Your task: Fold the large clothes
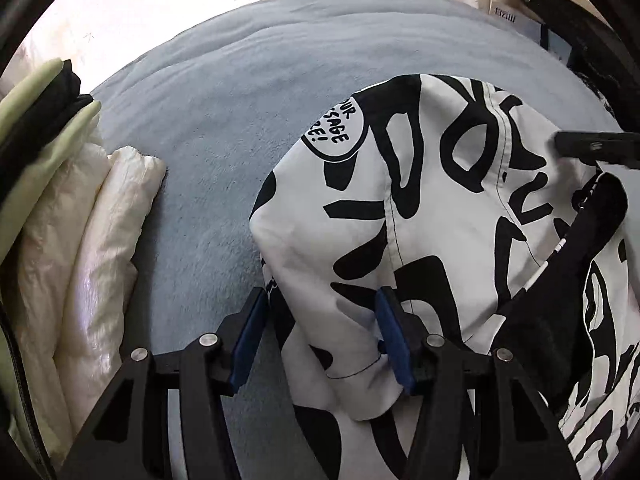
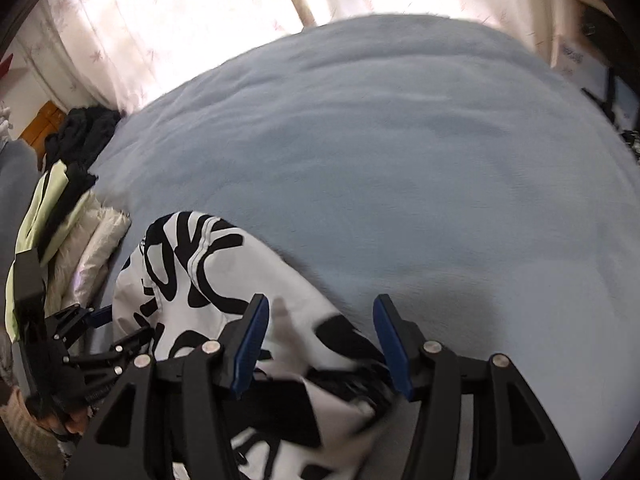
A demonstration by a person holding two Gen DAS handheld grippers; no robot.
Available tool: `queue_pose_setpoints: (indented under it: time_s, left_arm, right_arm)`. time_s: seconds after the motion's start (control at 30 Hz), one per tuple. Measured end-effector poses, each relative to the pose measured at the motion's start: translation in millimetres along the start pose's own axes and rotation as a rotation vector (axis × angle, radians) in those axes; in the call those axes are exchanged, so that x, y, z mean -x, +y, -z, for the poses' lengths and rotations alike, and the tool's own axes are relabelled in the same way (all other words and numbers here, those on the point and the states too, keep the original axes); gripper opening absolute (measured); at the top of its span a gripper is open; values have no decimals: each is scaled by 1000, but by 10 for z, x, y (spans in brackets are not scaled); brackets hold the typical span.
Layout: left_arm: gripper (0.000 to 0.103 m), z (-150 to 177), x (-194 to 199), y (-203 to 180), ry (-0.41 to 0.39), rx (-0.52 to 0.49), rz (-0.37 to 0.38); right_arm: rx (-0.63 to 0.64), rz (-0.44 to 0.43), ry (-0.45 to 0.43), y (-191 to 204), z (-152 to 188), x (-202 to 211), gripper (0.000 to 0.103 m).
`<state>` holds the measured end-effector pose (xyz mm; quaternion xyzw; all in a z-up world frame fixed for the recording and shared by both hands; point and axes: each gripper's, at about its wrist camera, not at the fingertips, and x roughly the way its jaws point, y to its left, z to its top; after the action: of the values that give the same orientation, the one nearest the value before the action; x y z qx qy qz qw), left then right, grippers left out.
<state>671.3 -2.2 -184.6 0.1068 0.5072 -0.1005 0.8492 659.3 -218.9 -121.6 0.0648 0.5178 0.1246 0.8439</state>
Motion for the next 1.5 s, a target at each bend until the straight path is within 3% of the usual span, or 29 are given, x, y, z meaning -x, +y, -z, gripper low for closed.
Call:
queue_pose_setpoints:
  time_s: [0.2,0.27,0.3,0.33,0.47,0.6,0.67,0.9,1.0,1.07,1.17,1.27,1.5]
  left_arm:
    - [54,209,45,34,-44,22,35]
    - [54,240,69,31,-54,20,32]
    - [54,237,83,18,-55,18,30]
    - [54,246,94,7,-55,15,25]
    - [54,338,163,7,-41,13,11]
    - [54,484,336,-2,-15,47,37]
    - [54,643,497,34,-6,81,70]
    - [54,1563,1286,158,-13,134,119]
    - [54,2065,1702,194,-15,147,120]
    - [54,2415,2017,201,-17,162,102]
    - [54,2758,2375,174,-12,183,27]
    - [54,3024,2726,116,-33,196,-8]
    - [54,3286,3326,-163,-116,89,-131]
  right_arm:
    - [50,25,25,119,21,-307,54]
    - [58,18,-7,129,57,-284,40]
    - [68,4,-7,157,68,-270,15]
    - [71,-7,-13,188,76,-240,6]
    - [130,-15,-125,404,149,124,3]
    - [271,-170,-279,774,457,882,3]
    - [359,-204,-326,1003,689,1220,3]
    - [652,-229,-358,1526,2139,2292,3]
    - [706,-163,-325,1506,2747,2441,3]
    - [726,-72,-281,1460,3149,2415,3]
    - [715,69,-246,1295,3604,2305,3]
    - [620,141,-204,1179,3872,2218,4]
    - [387,129,-179,1145,4071,2325,4]
